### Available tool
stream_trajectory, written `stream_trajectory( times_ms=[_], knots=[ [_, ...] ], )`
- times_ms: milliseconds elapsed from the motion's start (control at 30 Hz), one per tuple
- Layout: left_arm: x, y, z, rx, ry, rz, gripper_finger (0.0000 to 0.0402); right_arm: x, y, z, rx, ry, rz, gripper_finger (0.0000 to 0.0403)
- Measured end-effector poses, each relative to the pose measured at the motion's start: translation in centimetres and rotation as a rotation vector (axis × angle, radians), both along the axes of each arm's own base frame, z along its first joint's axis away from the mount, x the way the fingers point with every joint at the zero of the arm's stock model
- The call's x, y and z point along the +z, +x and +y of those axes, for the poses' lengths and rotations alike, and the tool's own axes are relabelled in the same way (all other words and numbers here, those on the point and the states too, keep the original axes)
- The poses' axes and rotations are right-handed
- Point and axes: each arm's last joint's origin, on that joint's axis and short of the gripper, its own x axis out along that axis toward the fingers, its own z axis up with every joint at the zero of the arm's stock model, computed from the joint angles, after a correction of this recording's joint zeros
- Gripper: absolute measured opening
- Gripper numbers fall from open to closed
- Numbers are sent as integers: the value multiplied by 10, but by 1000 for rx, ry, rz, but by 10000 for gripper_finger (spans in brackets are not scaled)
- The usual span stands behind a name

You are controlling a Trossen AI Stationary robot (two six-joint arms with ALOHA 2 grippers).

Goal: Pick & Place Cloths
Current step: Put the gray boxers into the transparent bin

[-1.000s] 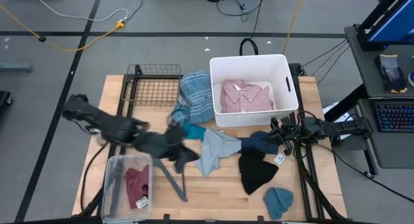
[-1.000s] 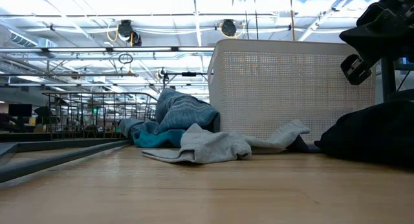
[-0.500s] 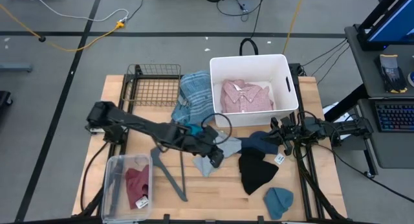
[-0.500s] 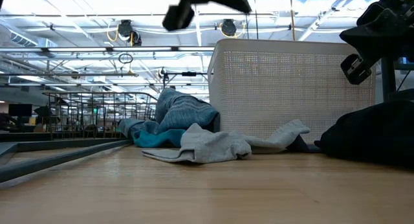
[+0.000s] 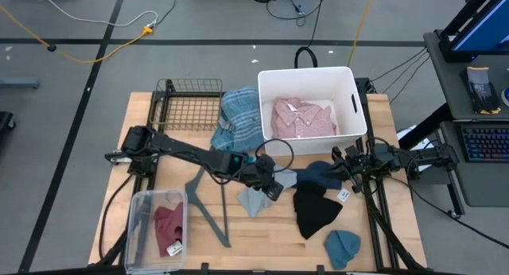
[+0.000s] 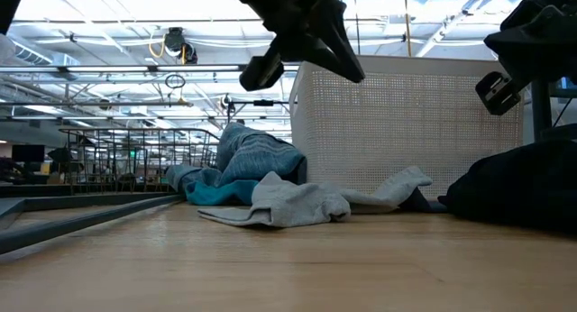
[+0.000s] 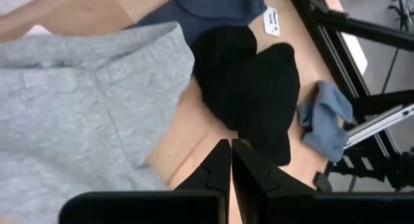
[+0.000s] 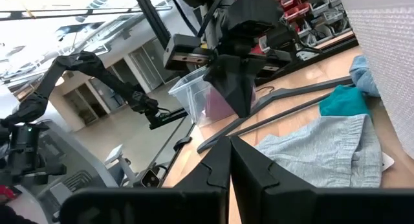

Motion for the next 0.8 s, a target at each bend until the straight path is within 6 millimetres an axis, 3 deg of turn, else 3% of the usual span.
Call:
stream_trajectory(
  times_ms=[200, 600, 800],
  knots=[
    [1, 2, 3, 16, -6, -16, 60, 0, 0, 0, 0, 0, 1, 4],
    [1, 1, 2, 68, 63, -25, 226, 0, 0, 0, -3, -129, -34, 4],
    [1, 1, 3, 42, 113, -22, 265, 0, 0, 0, -5, -187, -50, 4]
  ],
)
